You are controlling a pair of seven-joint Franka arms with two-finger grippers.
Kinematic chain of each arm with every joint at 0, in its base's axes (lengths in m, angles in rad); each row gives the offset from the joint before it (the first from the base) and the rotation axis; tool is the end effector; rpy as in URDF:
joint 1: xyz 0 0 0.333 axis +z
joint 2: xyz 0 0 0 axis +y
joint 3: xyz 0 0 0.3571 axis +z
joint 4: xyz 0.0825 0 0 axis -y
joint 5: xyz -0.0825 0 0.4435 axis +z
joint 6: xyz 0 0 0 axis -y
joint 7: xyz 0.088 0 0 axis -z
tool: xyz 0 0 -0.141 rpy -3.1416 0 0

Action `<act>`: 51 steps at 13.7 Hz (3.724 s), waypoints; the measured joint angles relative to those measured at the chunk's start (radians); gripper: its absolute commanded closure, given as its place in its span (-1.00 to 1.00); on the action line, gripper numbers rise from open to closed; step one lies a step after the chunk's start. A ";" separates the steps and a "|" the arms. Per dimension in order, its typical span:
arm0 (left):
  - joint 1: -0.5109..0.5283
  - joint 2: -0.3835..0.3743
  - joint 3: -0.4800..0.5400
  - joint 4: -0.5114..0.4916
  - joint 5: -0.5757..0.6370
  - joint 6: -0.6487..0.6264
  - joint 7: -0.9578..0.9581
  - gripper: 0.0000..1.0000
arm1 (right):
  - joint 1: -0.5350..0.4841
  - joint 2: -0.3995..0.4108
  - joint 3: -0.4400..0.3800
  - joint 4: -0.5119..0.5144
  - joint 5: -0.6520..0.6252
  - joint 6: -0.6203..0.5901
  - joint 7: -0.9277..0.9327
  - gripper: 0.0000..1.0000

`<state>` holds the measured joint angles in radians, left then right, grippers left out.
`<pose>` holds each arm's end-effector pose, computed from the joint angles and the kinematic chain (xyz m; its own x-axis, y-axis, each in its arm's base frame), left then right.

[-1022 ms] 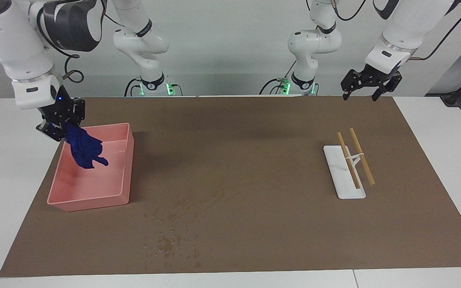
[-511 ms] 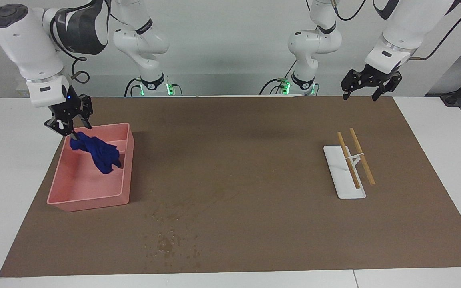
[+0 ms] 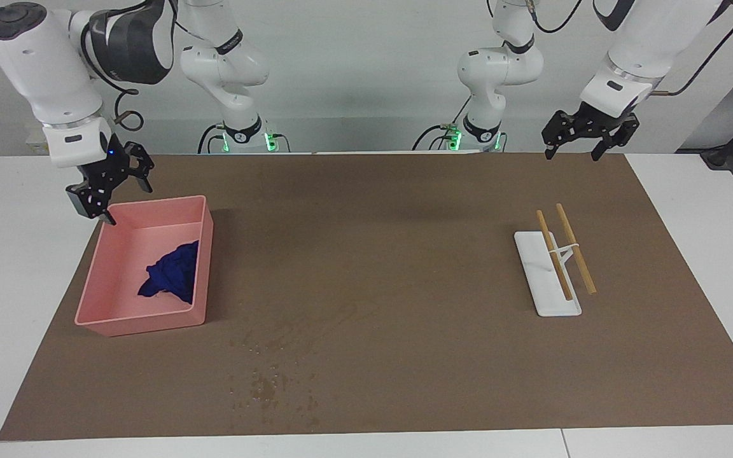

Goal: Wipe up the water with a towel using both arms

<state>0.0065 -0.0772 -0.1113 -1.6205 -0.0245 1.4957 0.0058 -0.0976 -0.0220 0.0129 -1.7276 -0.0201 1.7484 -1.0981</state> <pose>0.5733 -0.0664 0.6448 0.9926 -0.1113 -0.0480 -0.1107 -0.9937 0.0162 0.6167 -0.0548 0.5769 0.5263 0.8503 0.0015 0.8493 -0.5258 0.0473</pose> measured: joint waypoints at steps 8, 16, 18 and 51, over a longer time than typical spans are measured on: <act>0.000 0.000 0.000 0.000 0.000 0.000 0.000 -1.00 | 0.149 -0.023 0.045 0.110 0.061 -0.243 0.843 -1.00; 0.000 0.000 0.000 0.000 0.000 0.000 0.000 -1.00 | 0.161 -0.018 0.046 0.049 0.094 -0.166 1.044 -1.00; 0.000 0.000 0.000 0.000 0.000 0.000 0.000 -1.00 | 0.158 -0.009 0.044 0.042 0.069 -0.165 1.047 -1.00; 0.000 0.000 0.000 0.000 0.000 0.000 0.000 -1.00 | 0.106 0.034 0.030 0.091 0.019 -0.164 1.097 -1.00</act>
<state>0.0065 -0.0772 -0.1113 -1.6205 -0.0245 1.4957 0.0058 0.0084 0.0115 0.0431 -1.6368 -0.0007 1.5840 -0.0016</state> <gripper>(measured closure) 0.000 0.000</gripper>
